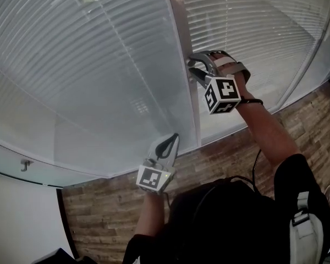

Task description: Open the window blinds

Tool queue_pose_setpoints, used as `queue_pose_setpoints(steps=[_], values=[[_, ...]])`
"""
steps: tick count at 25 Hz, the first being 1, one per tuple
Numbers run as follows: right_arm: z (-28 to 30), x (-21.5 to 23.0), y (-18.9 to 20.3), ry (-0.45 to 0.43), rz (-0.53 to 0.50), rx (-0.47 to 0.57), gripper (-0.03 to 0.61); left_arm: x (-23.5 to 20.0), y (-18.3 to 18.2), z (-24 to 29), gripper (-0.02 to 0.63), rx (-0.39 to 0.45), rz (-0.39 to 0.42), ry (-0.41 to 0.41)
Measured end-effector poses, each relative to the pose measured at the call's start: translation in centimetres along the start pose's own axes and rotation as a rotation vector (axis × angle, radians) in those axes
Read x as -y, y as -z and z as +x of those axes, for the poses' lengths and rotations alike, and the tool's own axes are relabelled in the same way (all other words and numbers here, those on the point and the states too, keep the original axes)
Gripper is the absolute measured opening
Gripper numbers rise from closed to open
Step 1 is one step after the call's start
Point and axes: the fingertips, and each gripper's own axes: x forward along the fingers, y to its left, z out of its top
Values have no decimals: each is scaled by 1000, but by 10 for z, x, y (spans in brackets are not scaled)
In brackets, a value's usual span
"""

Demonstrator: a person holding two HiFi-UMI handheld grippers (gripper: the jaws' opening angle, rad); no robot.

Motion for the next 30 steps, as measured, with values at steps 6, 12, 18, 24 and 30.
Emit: queue_pose_setpoints(steps=[6, 12, 18, 24, 30], values=[[7, -1, 4, 19, -63, -24, 139, -4, 2, -5, 5, -6, -6, -16], [8, -2, 4, 36, -67, -23, 127, -8, 4, -6, 5, 4, 6, -25], [8, -1, 4, 44, -44, -17, 126, -5, 3, -4, 5, -13, 2, -15], [8, 1, 4, 52, 17, -6, 126, -7, 1, -7, 5, -11, 0, -26], [6, 5, 3, 67, 125, 16, 126, -7, 5, -14, 5, -25, 4, -38]])
